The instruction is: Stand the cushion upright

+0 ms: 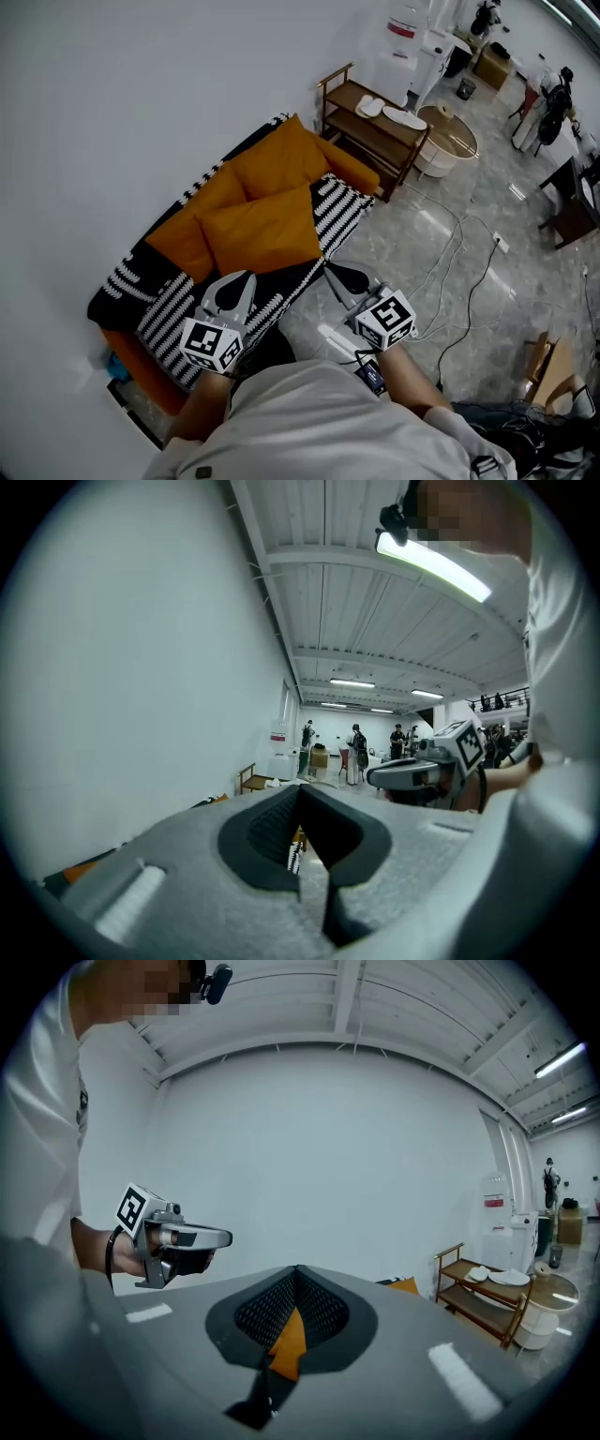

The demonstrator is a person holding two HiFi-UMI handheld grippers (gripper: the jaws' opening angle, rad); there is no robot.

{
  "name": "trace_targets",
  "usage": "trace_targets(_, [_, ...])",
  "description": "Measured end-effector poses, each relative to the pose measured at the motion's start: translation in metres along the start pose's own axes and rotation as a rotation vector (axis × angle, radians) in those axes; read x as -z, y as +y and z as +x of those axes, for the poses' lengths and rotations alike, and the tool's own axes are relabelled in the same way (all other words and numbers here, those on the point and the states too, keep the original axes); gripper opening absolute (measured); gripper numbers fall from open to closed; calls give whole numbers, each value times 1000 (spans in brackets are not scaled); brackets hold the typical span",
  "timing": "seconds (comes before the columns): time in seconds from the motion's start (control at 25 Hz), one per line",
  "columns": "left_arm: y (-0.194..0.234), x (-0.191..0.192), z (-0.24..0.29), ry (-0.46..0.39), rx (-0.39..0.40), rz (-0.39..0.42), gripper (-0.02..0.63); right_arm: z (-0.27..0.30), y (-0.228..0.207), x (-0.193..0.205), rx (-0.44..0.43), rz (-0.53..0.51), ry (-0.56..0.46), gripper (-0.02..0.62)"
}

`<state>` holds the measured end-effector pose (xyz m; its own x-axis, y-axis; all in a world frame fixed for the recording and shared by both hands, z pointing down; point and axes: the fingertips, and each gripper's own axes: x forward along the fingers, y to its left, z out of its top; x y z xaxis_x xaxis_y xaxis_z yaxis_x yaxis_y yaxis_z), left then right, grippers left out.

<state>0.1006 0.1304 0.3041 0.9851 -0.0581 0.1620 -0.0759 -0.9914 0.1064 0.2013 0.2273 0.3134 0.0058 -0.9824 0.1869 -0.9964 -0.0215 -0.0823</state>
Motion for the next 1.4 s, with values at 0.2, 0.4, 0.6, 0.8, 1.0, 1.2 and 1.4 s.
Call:
trace_targets(0.2, [68, -11, 43, 26, 41, -30, 5, 65, -34, -16, 25, 9, 25, 11])
trace_targets(0.4, [144, -26, 83, 38, 76, -23, 4, 134, -70, -22, 51, 13, 72, 11])
trace_targets(0.6, [198, -17, 115, 87, 164, -35, 5, 188, -98, -21, 84, 22, 113, 11])
trace_targets(0.8, [233, -2, 135, 110, 227, -55, 5, 228, -118, -15, 100, 32, 150, 11])
trace_targets(1.0, [253, 0, 141, 127, 230, -44, 5, 251, -129, -27, 87, 2, 152, 11])
trace_targets(1.2, [267, 7, 152, 152, 213, -33, 6, 271, -146, -23, 54, -17, 175, 11])
trace_targets(1.4, [281, 17, 176, 186, 182, -41, 13, 298, -177, -7, 15, -22, 203, 11])
